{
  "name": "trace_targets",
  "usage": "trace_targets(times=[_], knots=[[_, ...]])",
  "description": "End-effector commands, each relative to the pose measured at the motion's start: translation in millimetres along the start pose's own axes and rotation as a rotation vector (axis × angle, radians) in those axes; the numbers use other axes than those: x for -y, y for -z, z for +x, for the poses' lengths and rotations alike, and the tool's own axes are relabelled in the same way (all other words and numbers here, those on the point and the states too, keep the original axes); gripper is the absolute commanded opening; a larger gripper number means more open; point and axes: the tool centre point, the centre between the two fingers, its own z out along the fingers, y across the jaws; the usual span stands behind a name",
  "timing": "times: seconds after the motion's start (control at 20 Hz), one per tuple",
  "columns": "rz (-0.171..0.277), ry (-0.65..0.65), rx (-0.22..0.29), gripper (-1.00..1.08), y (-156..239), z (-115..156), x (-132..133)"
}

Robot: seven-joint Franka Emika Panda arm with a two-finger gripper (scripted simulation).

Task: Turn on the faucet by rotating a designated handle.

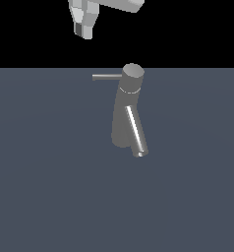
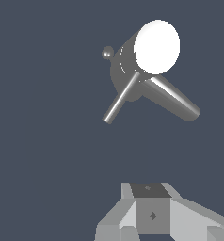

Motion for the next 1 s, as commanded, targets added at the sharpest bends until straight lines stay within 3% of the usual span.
trace_targets(times=[0.0,0.95], knots=[[0.022,-0.055,-0.019,-1.00,-10,6,6],[0.184,-0.449,-0.156,-1.00,-72,62,45]])
